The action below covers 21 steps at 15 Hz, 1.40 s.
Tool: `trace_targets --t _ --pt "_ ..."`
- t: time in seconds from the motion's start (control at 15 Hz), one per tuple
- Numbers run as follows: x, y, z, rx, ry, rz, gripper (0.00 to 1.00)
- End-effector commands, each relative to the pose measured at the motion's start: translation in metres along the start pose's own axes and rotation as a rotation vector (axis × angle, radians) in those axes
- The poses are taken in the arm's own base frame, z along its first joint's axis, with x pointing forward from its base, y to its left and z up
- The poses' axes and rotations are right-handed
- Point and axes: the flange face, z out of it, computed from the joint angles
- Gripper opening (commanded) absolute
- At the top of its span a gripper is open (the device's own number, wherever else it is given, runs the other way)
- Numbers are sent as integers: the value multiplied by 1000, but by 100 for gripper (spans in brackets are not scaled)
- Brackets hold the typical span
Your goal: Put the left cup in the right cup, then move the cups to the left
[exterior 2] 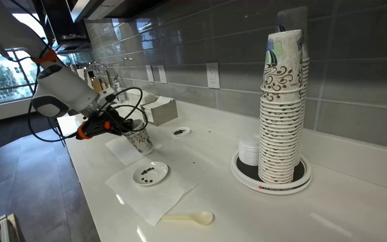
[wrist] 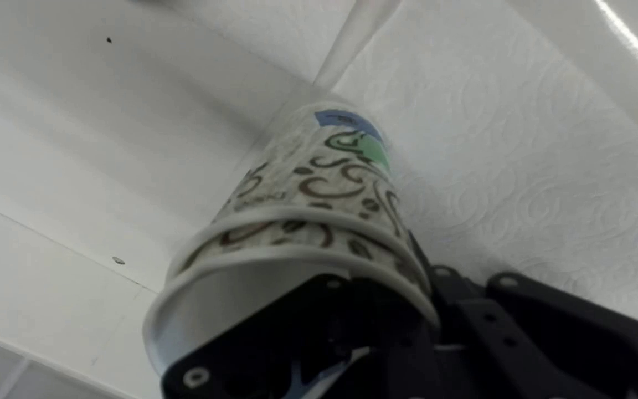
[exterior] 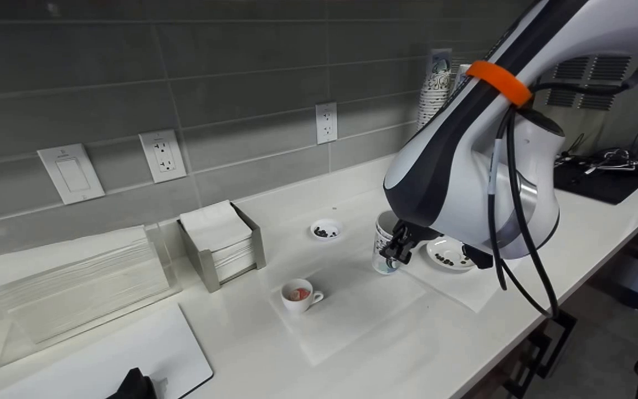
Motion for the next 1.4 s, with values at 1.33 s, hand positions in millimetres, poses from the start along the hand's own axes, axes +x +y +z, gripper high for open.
trace_targets --t 1.33 --pt "61 -13 7 20 20 -164 1"
